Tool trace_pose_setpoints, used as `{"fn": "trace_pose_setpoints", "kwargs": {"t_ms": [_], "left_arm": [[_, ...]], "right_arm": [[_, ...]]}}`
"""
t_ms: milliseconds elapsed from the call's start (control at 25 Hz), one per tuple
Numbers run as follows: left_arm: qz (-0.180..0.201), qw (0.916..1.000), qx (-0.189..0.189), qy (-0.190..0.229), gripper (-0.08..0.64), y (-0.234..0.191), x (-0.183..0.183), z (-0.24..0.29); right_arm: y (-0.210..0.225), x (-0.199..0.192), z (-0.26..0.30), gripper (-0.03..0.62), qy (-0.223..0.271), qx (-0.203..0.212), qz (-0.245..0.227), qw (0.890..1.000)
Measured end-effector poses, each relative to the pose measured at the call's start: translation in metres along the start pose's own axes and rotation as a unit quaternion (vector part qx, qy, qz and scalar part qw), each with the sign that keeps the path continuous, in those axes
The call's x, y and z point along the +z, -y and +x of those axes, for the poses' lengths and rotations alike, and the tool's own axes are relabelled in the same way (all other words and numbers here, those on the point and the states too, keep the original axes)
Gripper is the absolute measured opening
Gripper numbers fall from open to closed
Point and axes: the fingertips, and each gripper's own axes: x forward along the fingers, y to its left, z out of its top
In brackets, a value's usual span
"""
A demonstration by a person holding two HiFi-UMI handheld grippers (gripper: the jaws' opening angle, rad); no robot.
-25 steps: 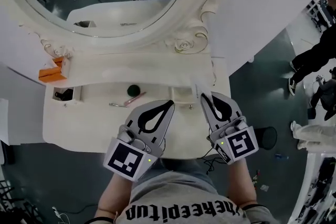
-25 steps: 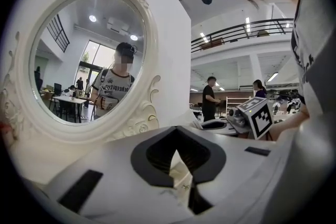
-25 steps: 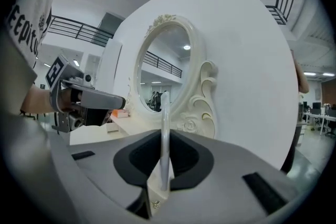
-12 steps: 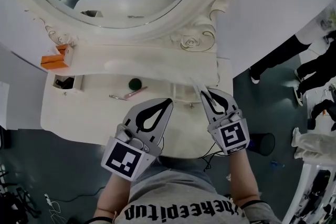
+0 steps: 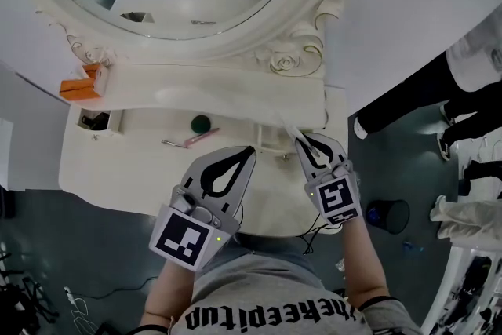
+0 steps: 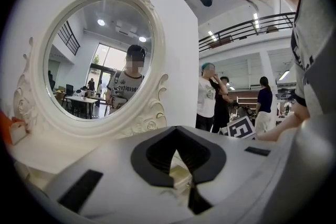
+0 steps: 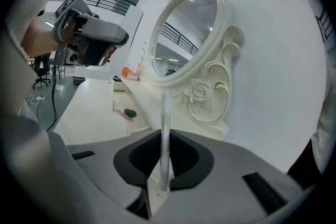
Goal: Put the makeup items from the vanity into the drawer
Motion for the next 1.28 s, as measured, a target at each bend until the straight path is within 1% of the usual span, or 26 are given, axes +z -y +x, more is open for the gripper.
{"fn": "trace_pose_setpoints", "kwargs": {"t_ms": [320, 480, 760, 1040, 1280], "left_arm": [[-0.003, 1.0000, 0.004, -0.002, 0.031, -0.005, -0.002, -0.002], [-0.005, 1.0000, 0.007, -0.002, 0.031, -0.007, -0.002, -0.003], [-0.007, 0.9999, 0.009, -0.004, 0.031, -0.011, -0.005, -0.002], [-0.009, 0.9999, 0.013, -0.006, 0.031, -0.015, -0.005, -0.001], [-0.013, 0.9998, 0.014, -0.006, 0.031, -0.019, -0.004, 0.001]], "right_arm": [[-0.006, -0.016, 0.013, 0.054, -0.032, 0.011, -0.042, 0.999], [-0.011, -0.019, 0.018, 0.054, -0.045, 0.023, -0.075, 0.996], [-0.021, -0.027, 0.029, 0.055, -0.068, 0.045, -0.112, 0.990], [-0.021, -0.036, 0.037, 0.069, -0.098, 0.050, -0.123, 0.986], [-0.020, -0.036, 0.042, 0.092, -0.109, 0.058, -0.108, 0.987]]}}
